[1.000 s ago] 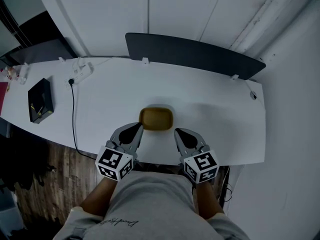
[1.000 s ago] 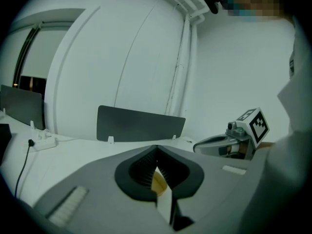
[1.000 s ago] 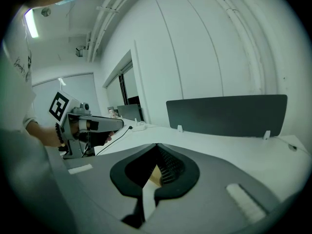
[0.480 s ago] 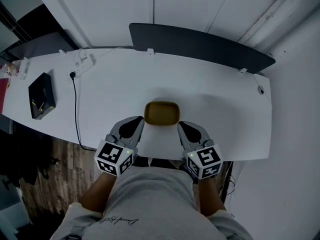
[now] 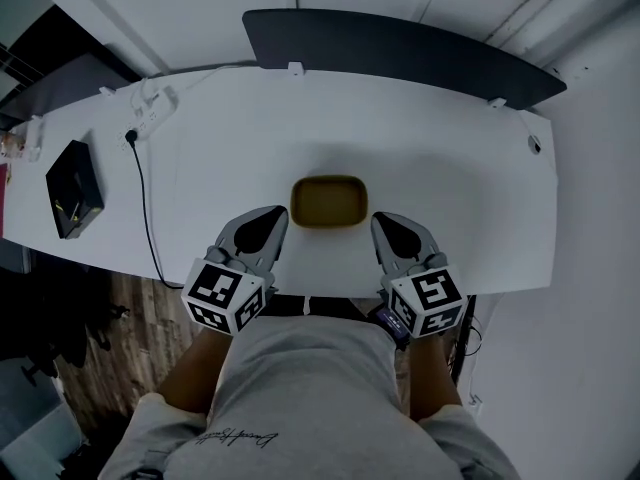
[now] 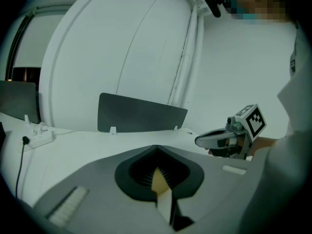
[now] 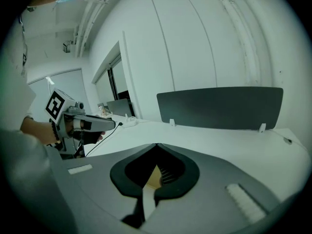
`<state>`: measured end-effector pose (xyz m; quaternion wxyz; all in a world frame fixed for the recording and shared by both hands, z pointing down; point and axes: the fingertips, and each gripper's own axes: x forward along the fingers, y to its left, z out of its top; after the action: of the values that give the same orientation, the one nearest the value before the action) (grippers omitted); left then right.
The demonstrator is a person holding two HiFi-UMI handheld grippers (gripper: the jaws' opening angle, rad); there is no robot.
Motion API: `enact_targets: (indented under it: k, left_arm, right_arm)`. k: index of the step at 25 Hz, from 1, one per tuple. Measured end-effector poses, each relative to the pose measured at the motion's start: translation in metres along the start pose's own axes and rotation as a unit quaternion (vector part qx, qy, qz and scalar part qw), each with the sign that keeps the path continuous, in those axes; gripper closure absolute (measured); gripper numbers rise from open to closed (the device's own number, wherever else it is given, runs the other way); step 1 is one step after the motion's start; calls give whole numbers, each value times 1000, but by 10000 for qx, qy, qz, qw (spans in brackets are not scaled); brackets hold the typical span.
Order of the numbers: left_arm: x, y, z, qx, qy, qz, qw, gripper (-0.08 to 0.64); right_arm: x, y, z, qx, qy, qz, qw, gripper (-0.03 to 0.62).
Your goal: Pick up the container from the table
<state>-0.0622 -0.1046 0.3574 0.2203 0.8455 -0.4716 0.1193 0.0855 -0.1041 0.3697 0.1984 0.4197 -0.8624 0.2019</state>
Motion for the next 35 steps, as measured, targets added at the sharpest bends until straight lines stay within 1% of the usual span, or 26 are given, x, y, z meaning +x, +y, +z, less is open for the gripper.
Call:
enact_targets:
  k: [6,13,22,28,35]
  left_arm:
    - [14,11,-12,-103,148,20,9998,560]
    - [27,26,-31,-100,392,88,9991,560]
    - [41,37,-60,-164,685,153,9974,560]
    - [48,45,-75,-187,802,210,9964,560]
    - [58,51,-91,-178,945,266,9950,560]
  right_arm:
    - [8,-14,-5,65,95,-139,9998,578]
    - [18,-31,-21,174,234,-279,9992,578]
    - [33,-41,-48,350,447,-336,9978,577]
    - [45,-48,-58,467,495,-395,9969,578]
    - [59,-52,-73,425,655,-395,9962,578]
